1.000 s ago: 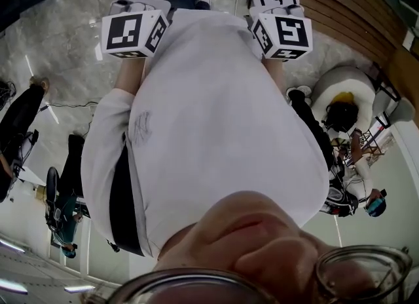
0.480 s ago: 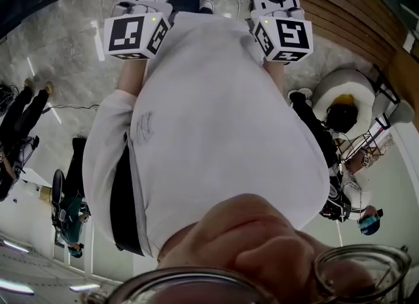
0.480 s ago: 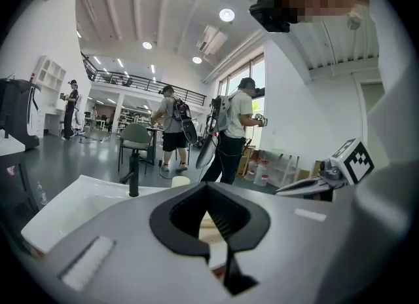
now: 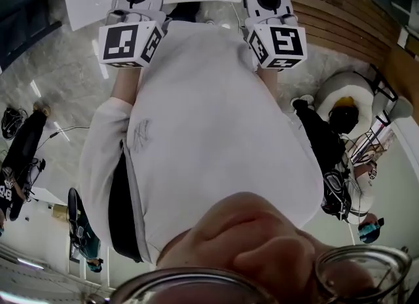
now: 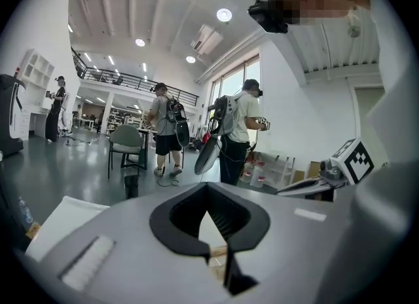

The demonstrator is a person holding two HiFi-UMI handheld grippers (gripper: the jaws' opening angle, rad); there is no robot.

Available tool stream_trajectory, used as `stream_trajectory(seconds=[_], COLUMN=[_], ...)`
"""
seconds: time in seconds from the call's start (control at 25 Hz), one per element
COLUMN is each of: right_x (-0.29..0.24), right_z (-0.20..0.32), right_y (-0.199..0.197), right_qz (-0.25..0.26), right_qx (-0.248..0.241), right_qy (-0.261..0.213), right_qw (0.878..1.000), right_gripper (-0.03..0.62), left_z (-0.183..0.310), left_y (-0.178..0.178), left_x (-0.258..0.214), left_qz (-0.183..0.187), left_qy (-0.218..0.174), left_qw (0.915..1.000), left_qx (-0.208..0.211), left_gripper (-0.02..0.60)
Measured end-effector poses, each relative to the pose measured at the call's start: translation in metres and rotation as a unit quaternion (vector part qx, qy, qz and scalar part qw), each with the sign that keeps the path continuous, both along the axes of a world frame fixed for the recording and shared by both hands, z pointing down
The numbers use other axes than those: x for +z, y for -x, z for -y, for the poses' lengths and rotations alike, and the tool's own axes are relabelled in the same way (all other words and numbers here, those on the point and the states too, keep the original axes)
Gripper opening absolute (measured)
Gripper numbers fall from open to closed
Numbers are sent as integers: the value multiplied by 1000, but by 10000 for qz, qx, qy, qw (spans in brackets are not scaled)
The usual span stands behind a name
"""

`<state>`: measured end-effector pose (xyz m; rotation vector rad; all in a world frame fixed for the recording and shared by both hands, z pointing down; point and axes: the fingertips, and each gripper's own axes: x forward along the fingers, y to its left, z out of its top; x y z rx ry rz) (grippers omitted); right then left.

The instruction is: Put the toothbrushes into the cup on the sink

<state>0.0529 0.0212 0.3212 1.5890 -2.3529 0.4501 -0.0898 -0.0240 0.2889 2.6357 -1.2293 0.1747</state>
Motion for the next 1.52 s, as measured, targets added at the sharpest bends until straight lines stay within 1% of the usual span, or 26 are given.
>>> stream_trajectory(seconds=[0.2, 0.36, 0.52, 0.6, 0.76, 1.04, 1.16, 1.24, 1.32, 1.52], right_x=[5, 17, 23, 25, 35, 50, 53, 56, 67, 97], right_z=[20, 29, 39, 46, 59, 86, 94, 96, 98, 99], right_y=[-1, -5, -12, -15, -22, -34, -32, -28, -24, -15], right_qz=[-15, -4, 13, 7, 21, -39, -93, -211, -416, -984], right_qx=[293, 403, 418, 360, 114, -318, -665, -1009, -1302, -1795], right_qy=[104, 283, 352, 348, 477, 678, 703, 762, 917, 1254], right_qw=[9995, 9988, 9985, 9987, 9988, 9972, 9953, 9917, 9864, 9708], right_gripper=[11, 11, 11, 11, 11, 11, 11, 12, 12, 12], left_z=[36, 50, 59, 65, 72, 78, 81, 83, 84, 87], left_y=[-5, -14, -20, -22, -24, -23, -23, -23, -24, -27], left_x=[5, 14, 26, 29, 35, 55, 55, 53, 53, 55], left_qz=[-11, 24, 96, 102, 137, 232, 258, 259, 253, 253], left_qy=[101, 222, 378, 399, 453, 792, 834, 820, 808, 804], left_qw=[9997, 9990, 9985, 9987, 9989, 9955, 9945, 9943, 9942, 9943], left_qx=[242, 377, 386, 293, 2, -458, -571, -627, -662, -648], left_gripper=[2, 2, 2, 2, 2, 2, 2, 2, 2, 2])
